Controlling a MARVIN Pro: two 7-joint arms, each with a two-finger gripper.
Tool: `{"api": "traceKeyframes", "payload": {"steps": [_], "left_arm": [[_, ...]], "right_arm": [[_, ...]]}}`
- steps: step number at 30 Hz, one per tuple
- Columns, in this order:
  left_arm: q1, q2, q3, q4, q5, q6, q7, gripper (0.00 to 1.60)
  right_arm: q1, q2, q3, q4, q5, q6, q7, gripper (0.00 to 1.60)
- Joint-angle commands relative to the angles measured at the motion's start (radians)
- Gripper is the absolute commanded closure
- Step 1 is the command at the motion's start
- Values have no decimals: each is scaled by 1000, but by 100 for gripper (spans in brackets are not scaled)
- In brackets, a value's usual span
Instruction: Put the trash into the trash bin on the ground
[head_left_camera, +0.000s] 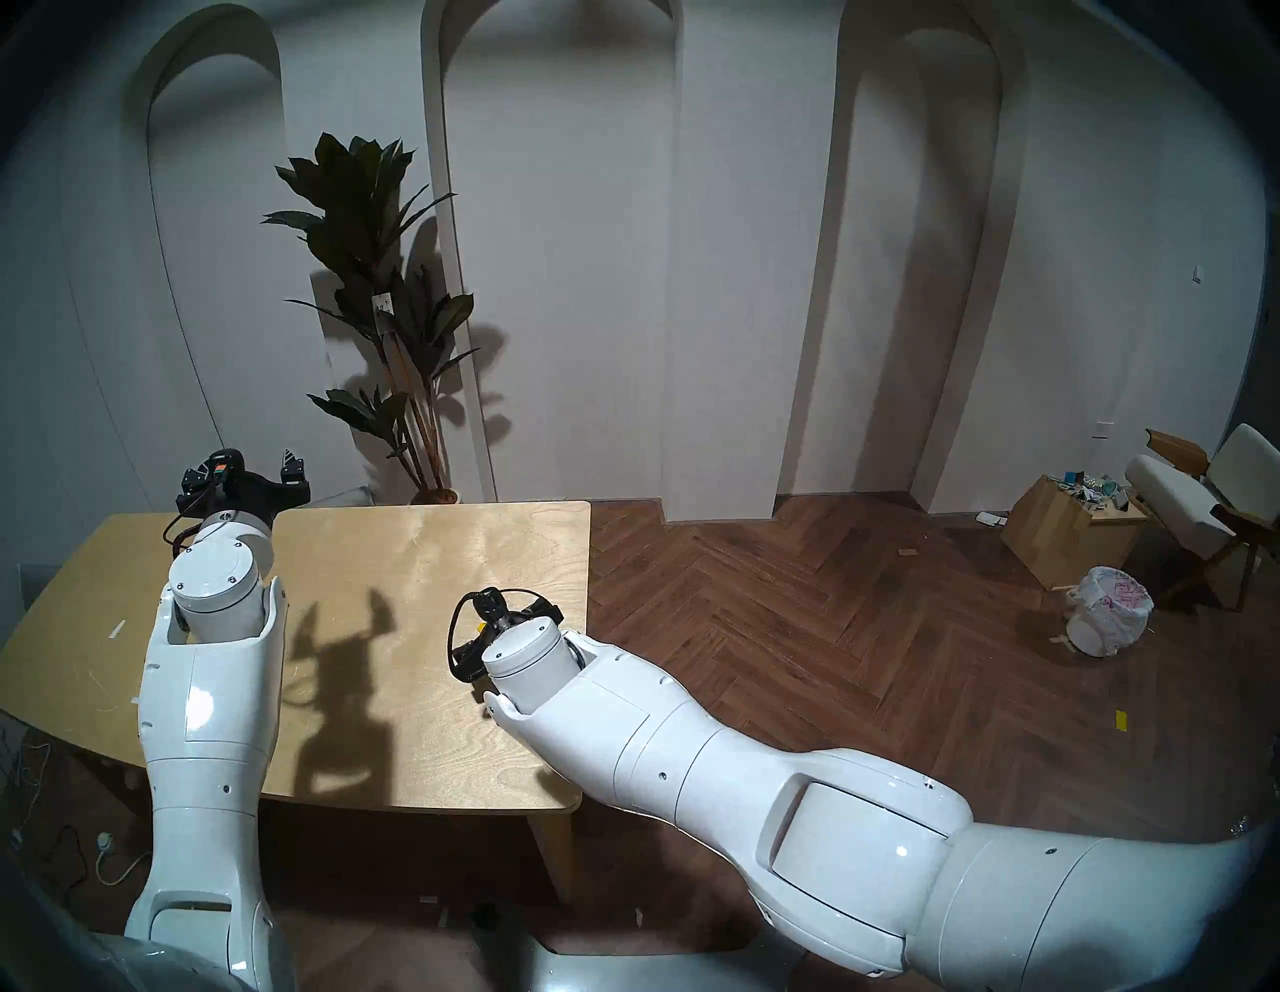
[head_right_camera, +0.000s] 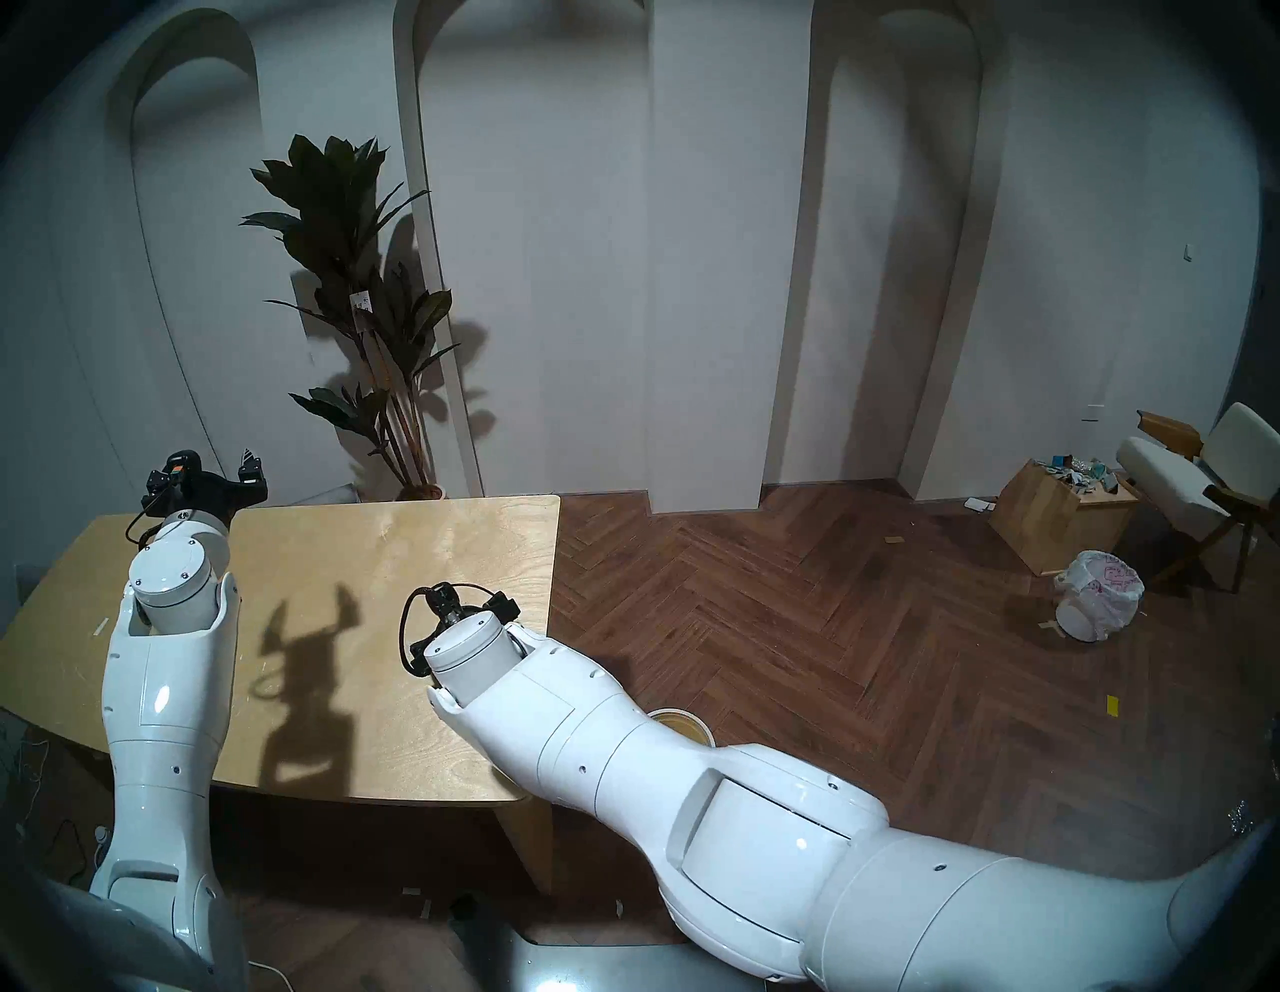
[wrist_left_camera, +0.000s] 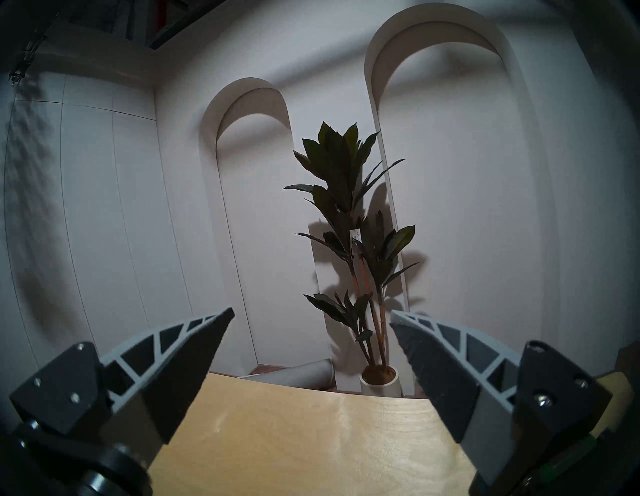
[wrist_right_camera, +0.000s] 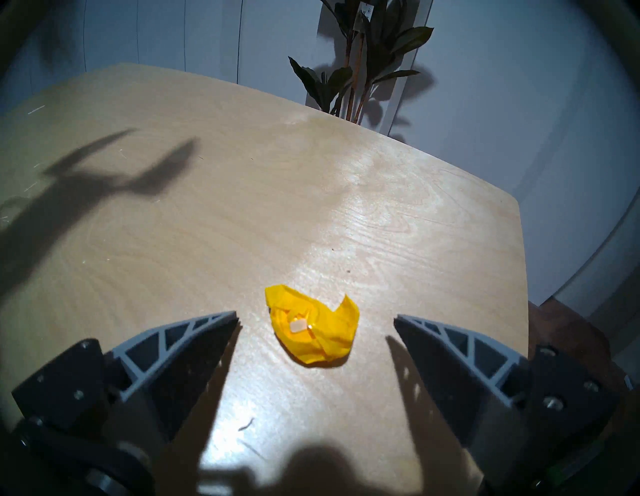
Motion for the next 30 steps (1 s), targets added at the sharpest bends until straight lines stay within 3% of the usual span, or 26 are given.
{"api": "traceKeyframes", "payload": {"steps": [1,13,21,23,24,26,30], "left_arm": [[57,33,-27,-112,-27,60,-61,0],[148,58,-86,-256,-91,233,-174,0],[187,77,-123,-323,-128,353,-237,0],[193,82,-130,-334,-136,379,-250,0],[196,85,-134,-341,-141,394,-256,0],[201,90,-141,-351,-148,420,-268,0],[208,99,-153,-367,-161,467,-288,0]], "right_arm": [[35,-88,14,46,11,-28,-4,0],[74,-154,35,186,43,-82,-5,0],[97,-156,52,286,82,-127,7,0],[101,-156,51,306,92,-141,19,63],[103,-156,48,317,97,-149,24,75],[105,-156,41,334,110,-162,39,76],[109,-156,18,360,137,-188,64,96]]}}
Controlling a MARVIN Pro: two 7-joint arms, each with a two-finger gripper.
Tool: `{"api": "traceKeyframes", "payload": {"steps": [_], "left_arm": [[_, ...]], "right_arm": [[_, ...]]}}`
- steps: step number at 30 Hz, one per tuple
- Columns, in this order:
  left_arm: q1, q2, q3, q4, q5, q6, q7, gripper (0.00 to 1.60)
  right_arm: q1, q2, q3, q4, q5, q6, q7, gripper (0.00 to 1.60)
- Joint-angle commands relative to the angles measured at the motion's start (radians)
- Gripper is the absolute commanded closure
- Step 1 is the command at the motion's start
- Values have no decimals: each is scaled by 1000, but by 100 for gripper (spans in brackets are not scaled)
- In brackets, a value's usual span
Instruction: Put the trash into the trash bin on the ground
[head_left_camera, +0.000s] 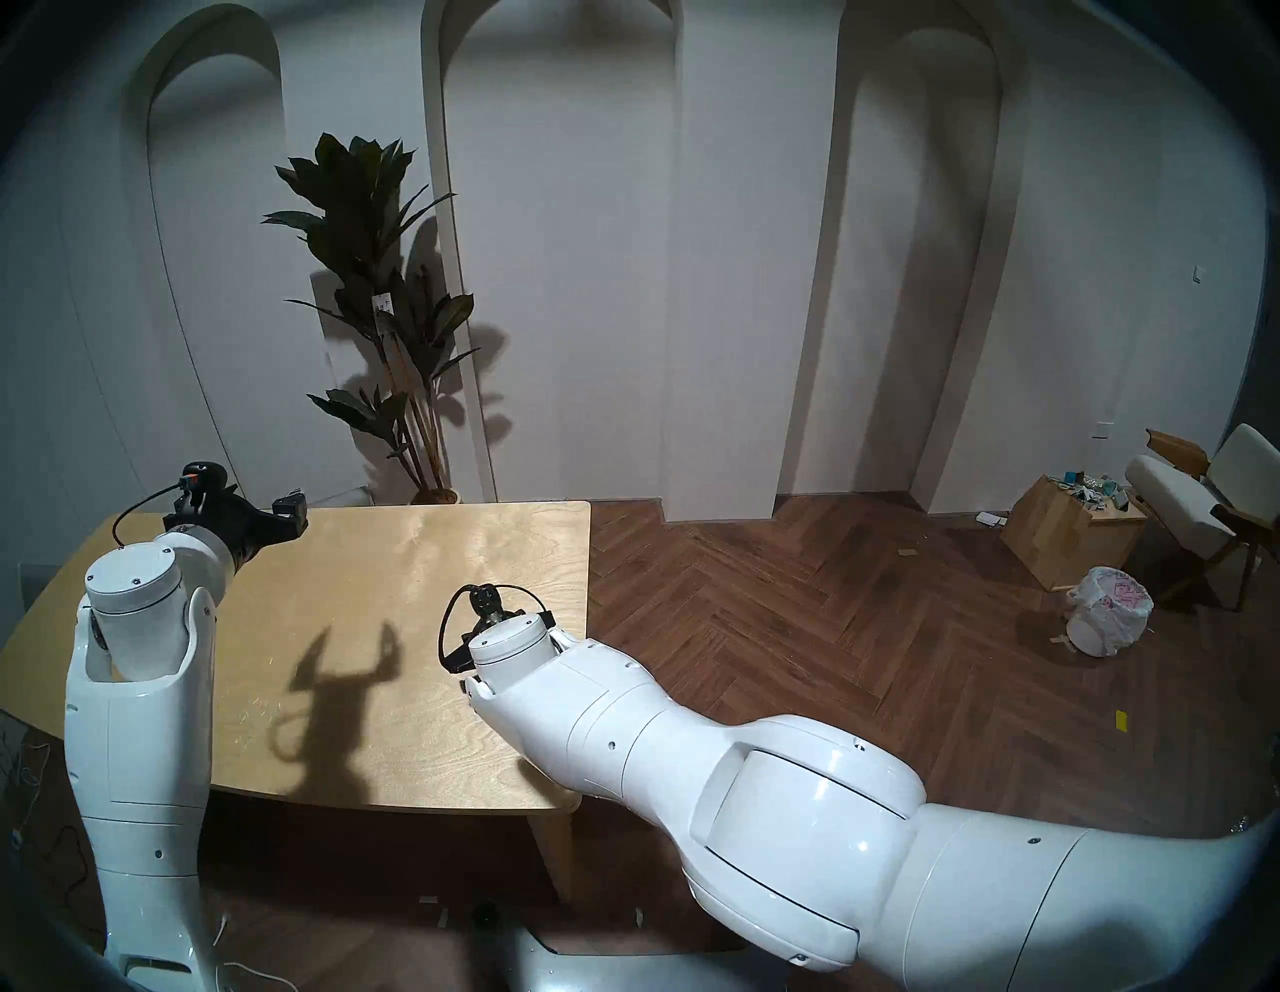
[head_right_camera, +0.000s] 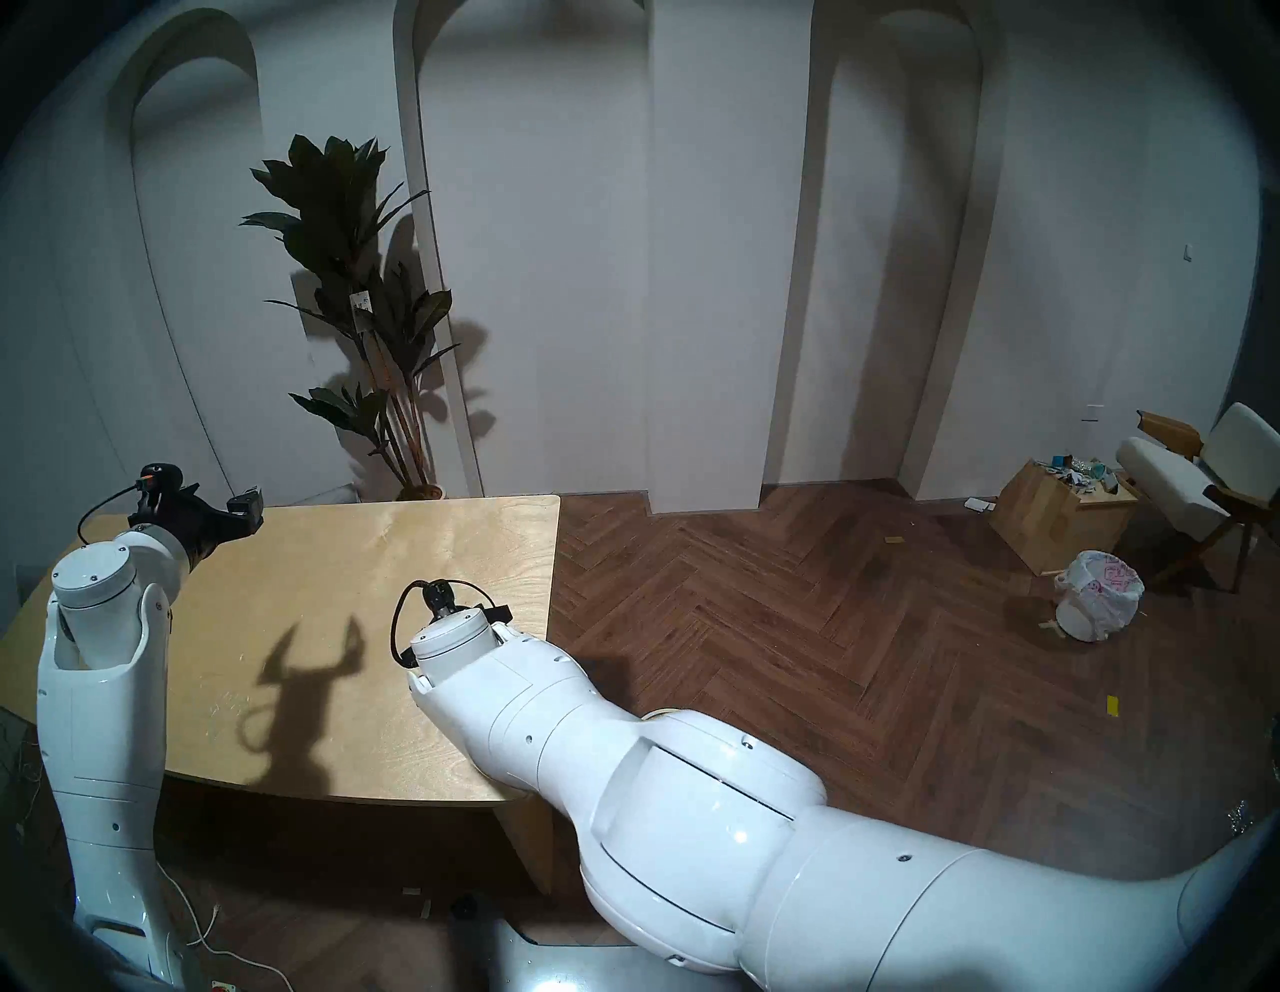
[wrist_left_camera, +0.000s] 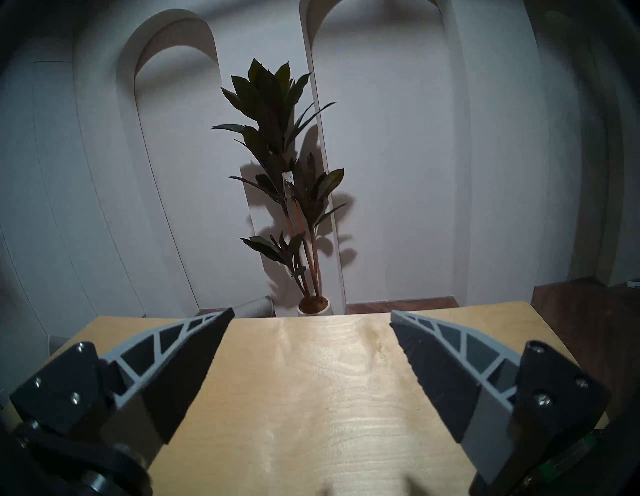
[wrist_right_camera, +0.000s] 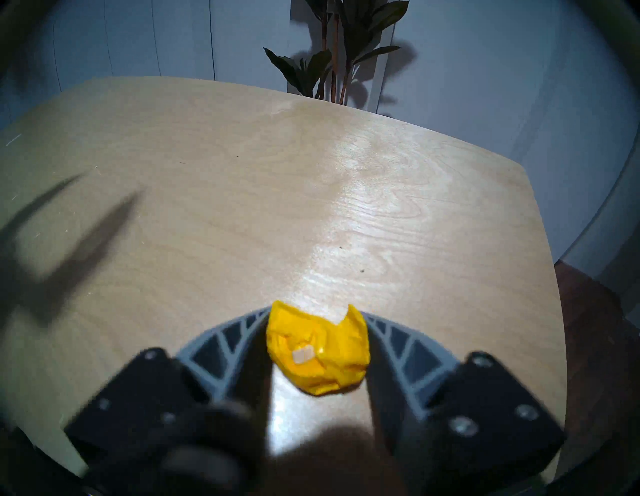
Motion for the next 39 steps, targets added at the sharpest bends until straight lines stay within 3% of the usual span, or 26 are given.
{"api": "traceKeyframes", "payload": {"steps": [1,2,3,10,18,25,39], "left_arm": [[7,35,-26,-56,-19,58,-34,0],[8,37,-28,-59,-21,66,-37,0],[9,39,-30,-62,-24,78,-42,0],[12,54,-40,-75,-38,133,-63,0],[10,62,-44,-79,-44,163,-73,0],[8,64,-45,-79,-46,174,-76,0],[7,66,-46,-77,-49,181,-82,0]], "right_arm": [[12,-10,-30,47,41,-43,34,104],[12,-10,-35,50,48,-47,39,104],[12,-10,-38,57,57,-56,41,160],[24,-10,-50,68,102,-139,30,160],[50,-5,-4,16,110,-258,2,160],[52,102,15,-68,105,-331,-26,160],[47,298,92,-71,91,-442,-58,160]]}}
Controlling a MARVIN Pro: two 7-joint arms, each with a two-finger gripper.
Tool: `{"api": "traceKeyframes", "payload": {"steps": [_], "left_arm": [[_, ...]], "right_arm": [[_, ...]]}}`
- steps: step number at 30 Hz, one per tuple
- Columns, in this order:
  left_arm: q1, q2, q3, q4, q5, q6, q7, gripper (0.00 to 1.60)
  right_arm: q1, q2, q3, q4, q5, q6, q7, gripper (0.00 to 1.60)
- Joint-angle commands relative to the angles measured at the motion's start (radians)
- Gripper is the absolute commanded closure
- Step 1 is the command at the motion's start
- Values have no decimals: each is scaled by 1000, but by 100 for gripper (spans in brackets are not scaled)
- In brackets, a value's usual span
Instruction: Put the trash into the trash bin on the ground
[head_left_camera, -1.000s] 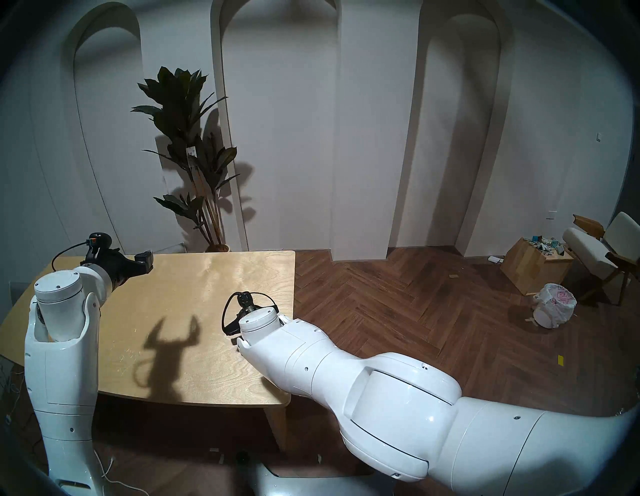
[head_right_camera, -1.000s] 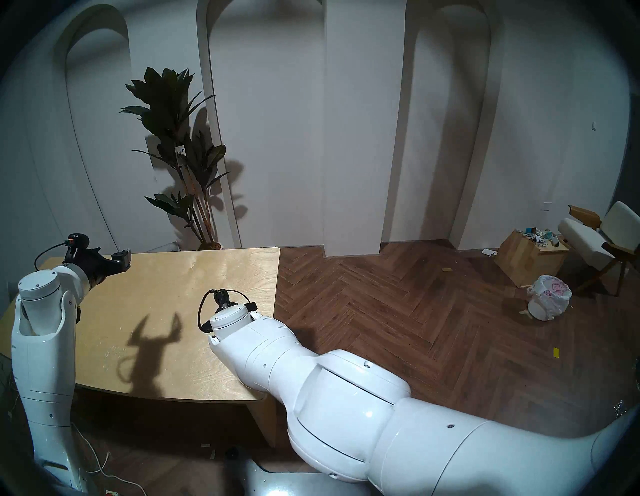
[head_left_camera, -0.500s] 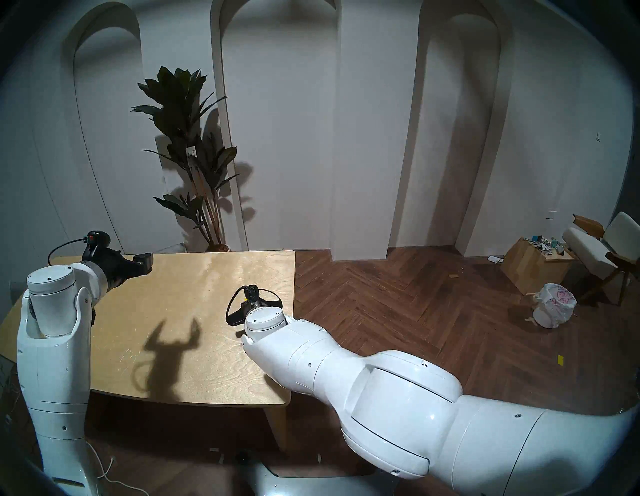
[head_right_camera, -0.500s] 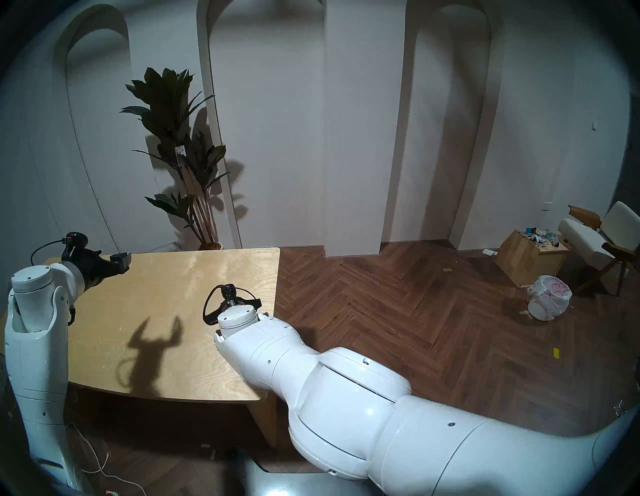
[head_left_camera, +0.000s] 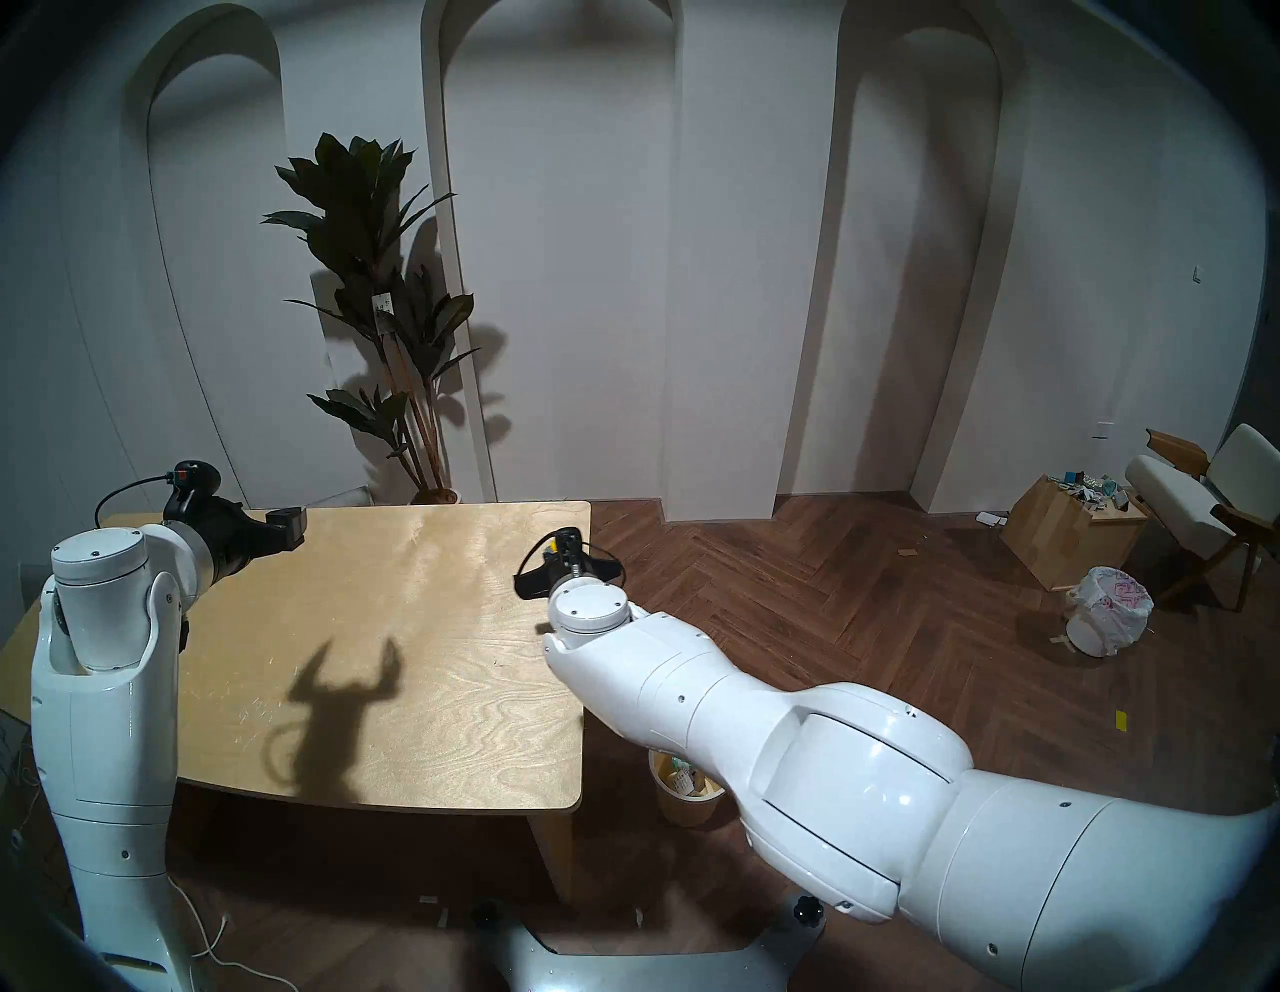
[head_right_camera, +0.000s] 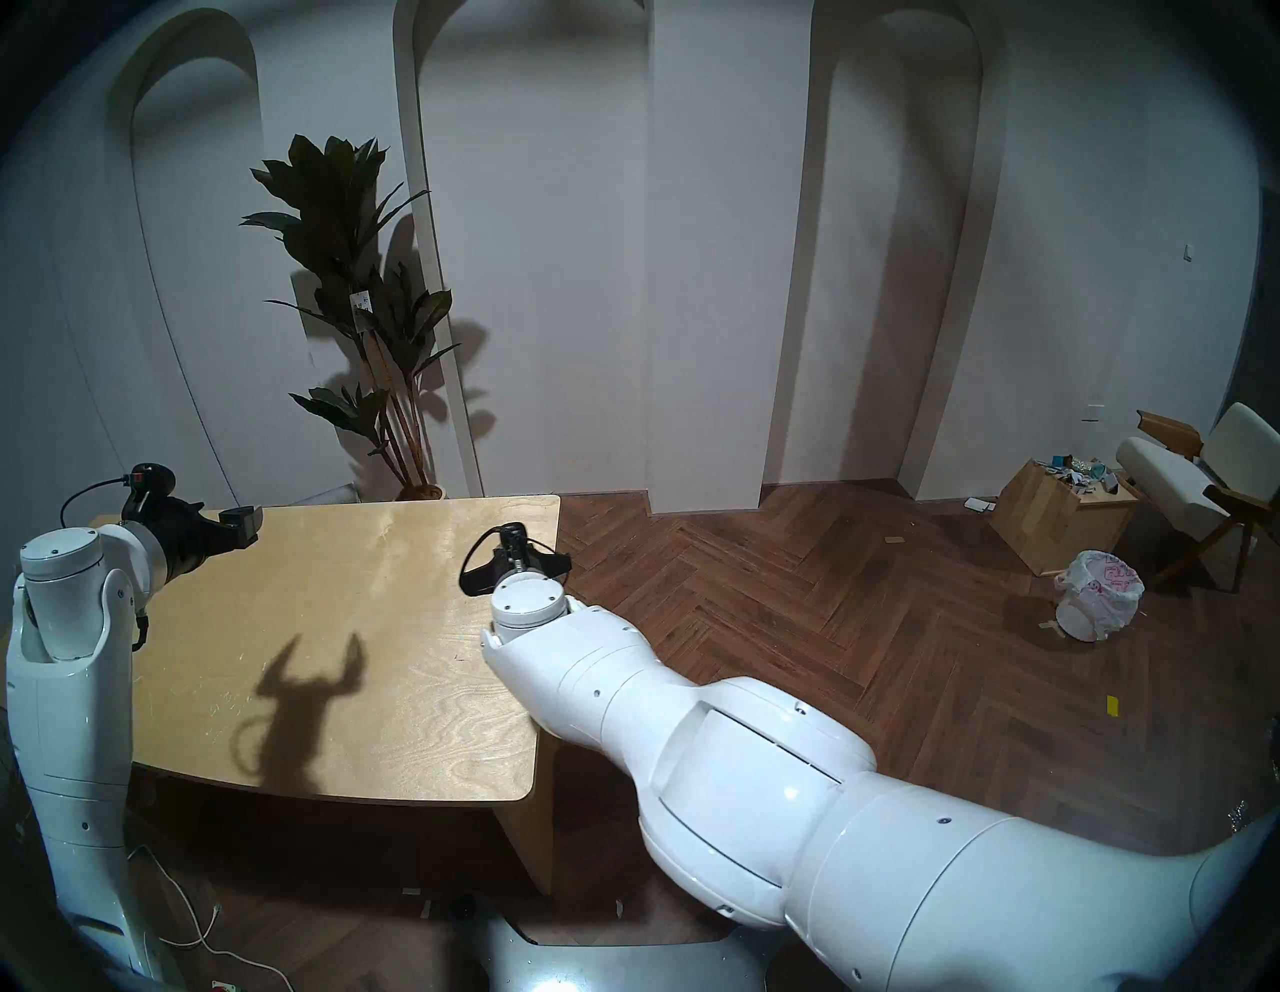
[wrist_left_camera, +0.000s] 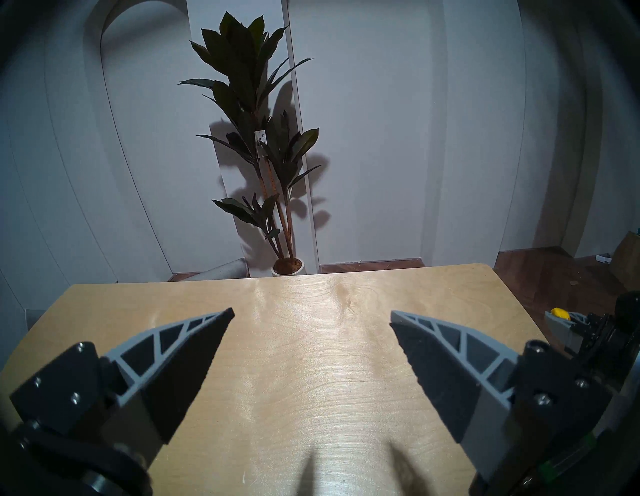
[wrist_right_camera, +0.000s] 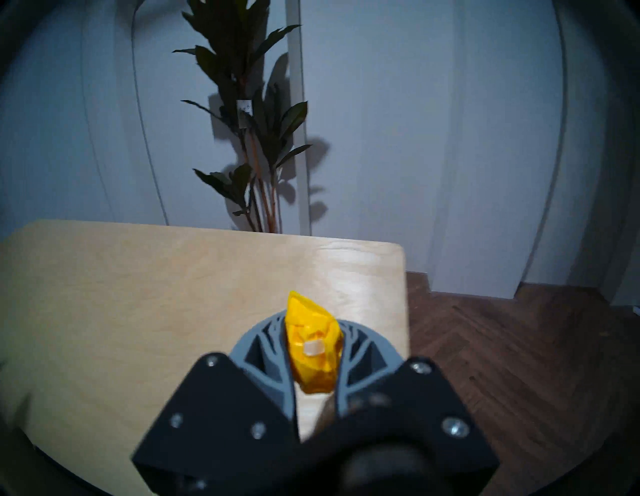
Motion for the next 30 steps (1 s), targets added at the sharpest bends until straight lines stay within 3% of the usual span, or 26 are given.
{"api": "traceKeyframes", "payload": {"steps": [1,8,17,23,30], "left_arm": [[-13,12,-7,-18,5,-7,3,0],[-13,13,-7,-18,7,-8,0,0],[-13,12,-7,-20,13,-9,0,0],[-14,10,-7,-21,16,-9,0,0],[-14,10,-7,-20,18,-9,-2,0]], "right_arm": [[8,111,40,-18,-10,-77,3,160],[-28,207,61,-37,-18,-137,56,160],[-96,316,92,-50,12,-212,231,160],[-71,280,113,97,44,-249,336,160],[-39,230,121,207,56,-211,338,160]]}}
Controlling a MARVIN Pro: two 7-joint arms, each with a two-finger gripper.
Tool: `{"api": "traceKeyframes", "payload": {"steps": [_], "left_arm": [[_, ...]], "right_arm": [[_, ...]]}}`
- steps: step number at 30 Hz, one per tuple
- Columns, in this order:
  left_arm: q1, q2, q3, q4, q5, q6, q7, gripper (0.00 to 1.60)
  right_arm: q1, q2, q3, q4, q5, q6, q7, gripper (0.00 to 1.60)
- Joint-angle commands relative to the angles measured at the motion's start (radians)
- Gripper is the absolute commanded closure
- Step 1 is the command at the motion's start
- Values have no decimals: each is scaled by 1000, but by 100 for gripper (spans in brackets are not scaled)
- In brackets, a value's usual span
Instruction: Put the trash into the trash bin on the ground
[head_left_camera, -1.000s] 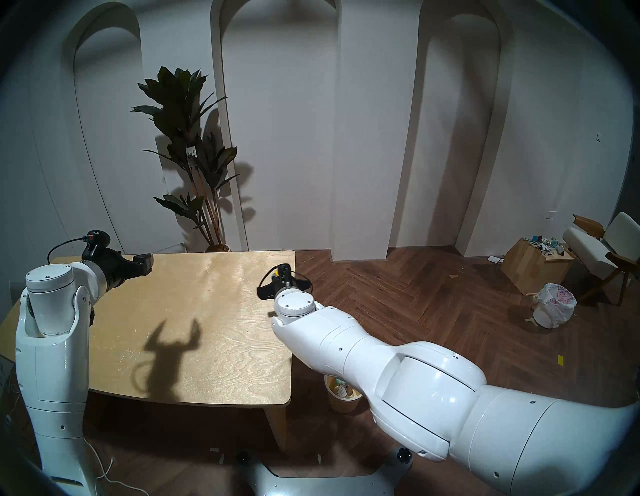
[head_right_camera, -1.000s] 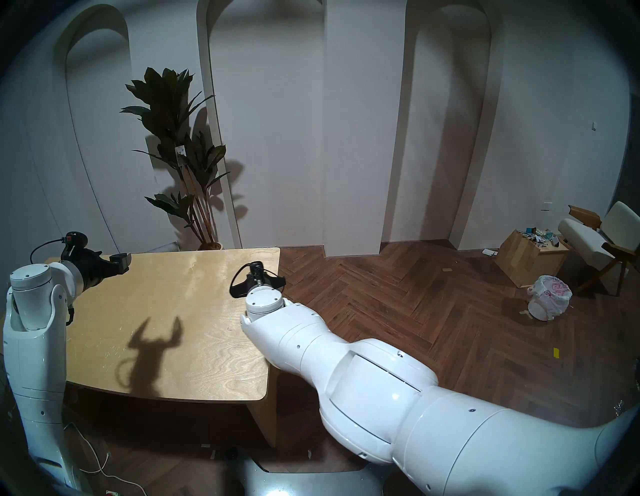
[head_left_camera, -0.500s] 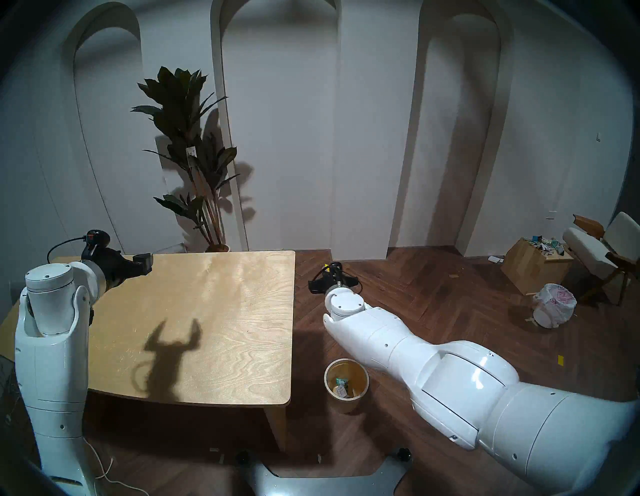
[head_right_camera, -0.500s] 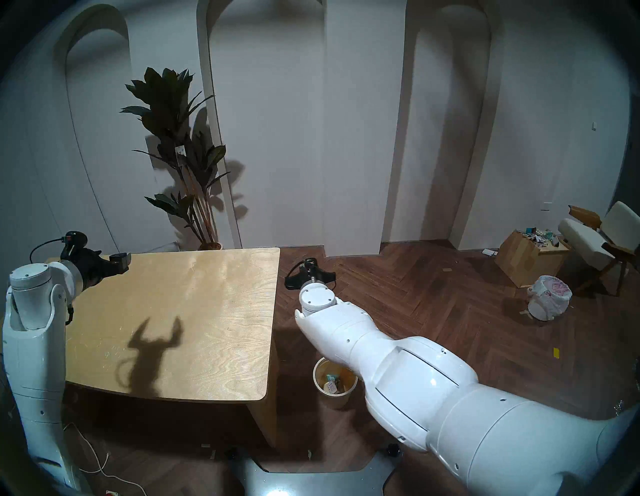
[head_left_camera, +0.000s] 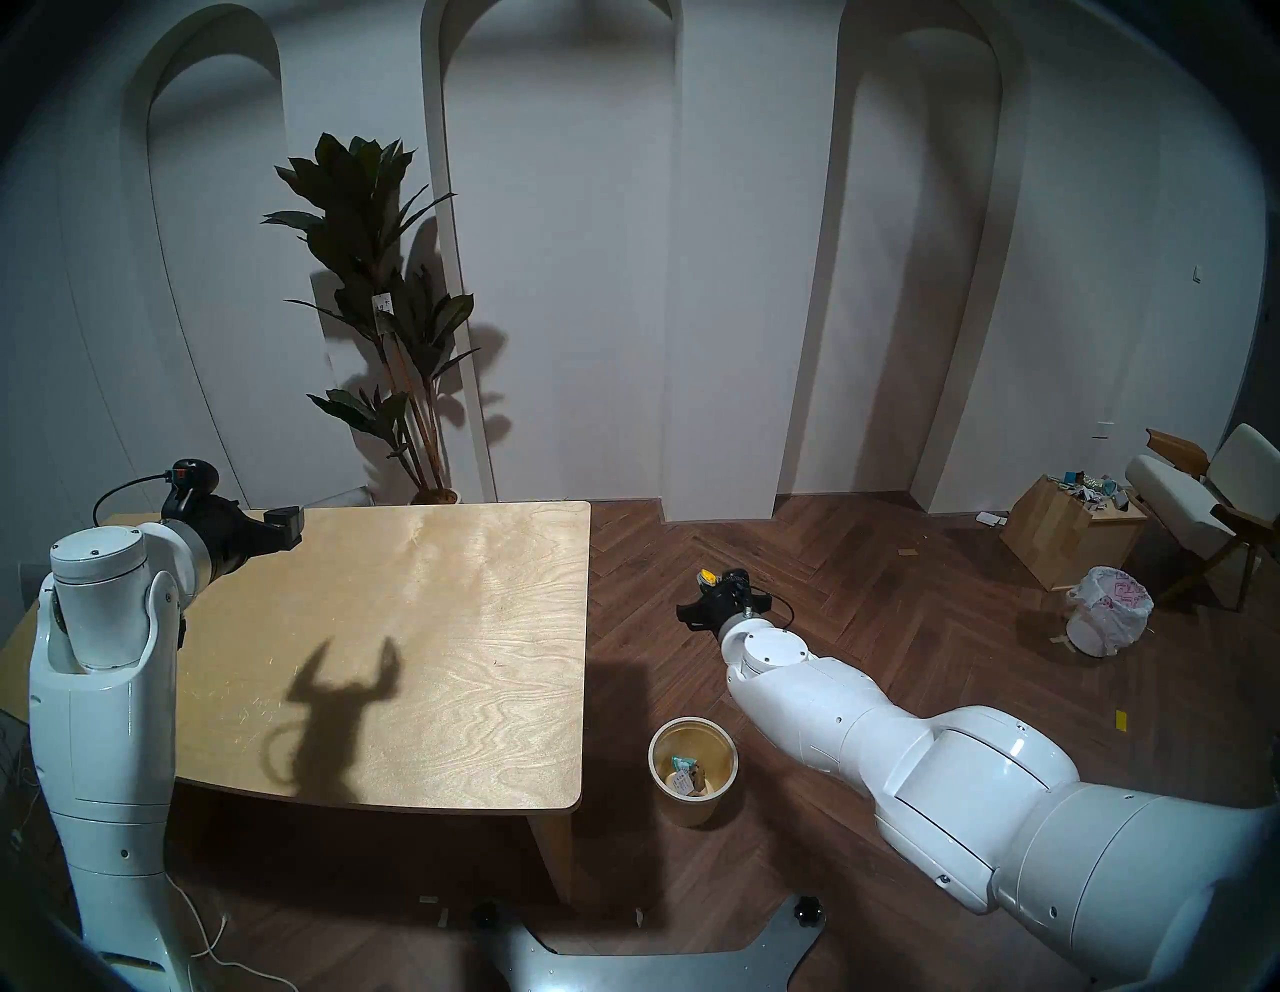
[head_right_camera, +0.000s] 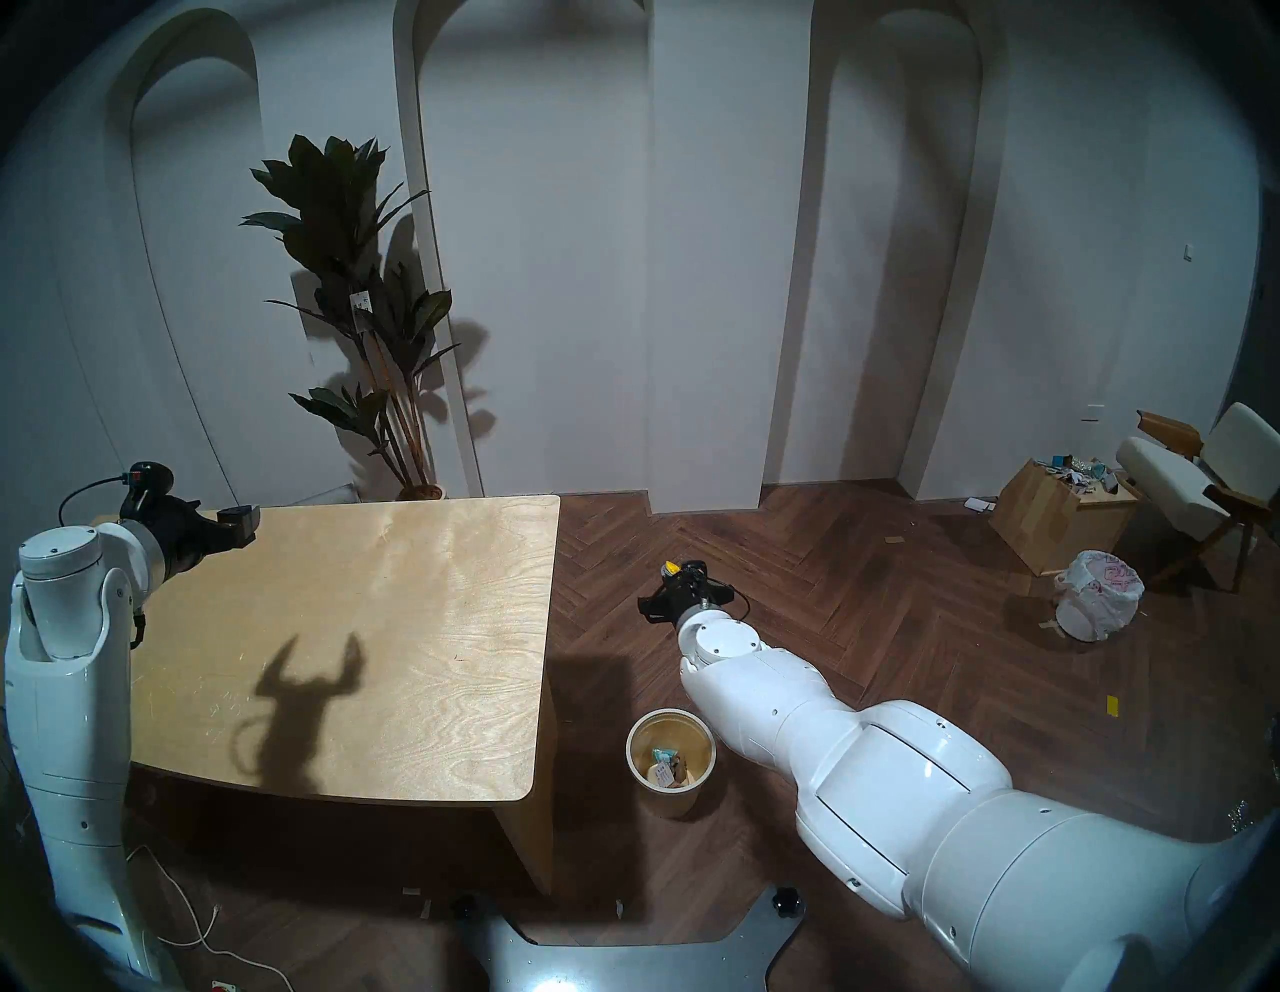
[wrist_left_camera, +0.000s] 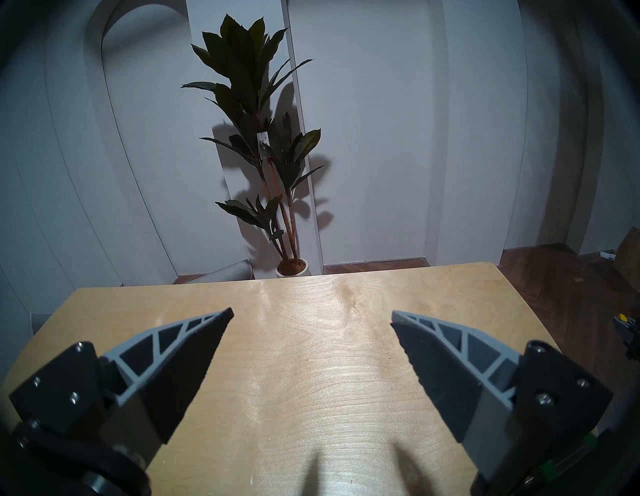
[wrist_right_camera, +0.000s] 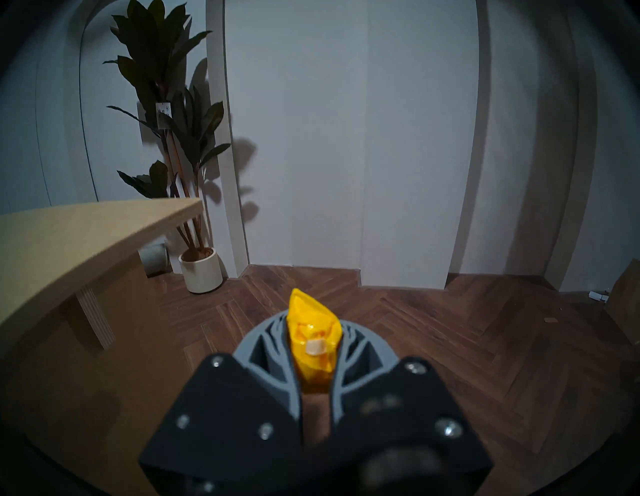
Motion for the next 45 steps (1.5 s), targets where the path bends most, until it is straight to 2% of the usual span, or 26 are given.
{"api": "traceKeyframes", "payload": {"steps": [1,19,45], "left_arm": [[-14,7,-6,-19,-1,-7,1,0],[-15,6,-5,-17,3,-6,-1,0],[-15,5,-5,-18,5,-6,-2,0]], "right_arm": [[49,-51,7,54,10,7,9,160],[77,-100,5,121,15,46,1,160],[83,-125,-6,128,-1,50,-36,160]]}}
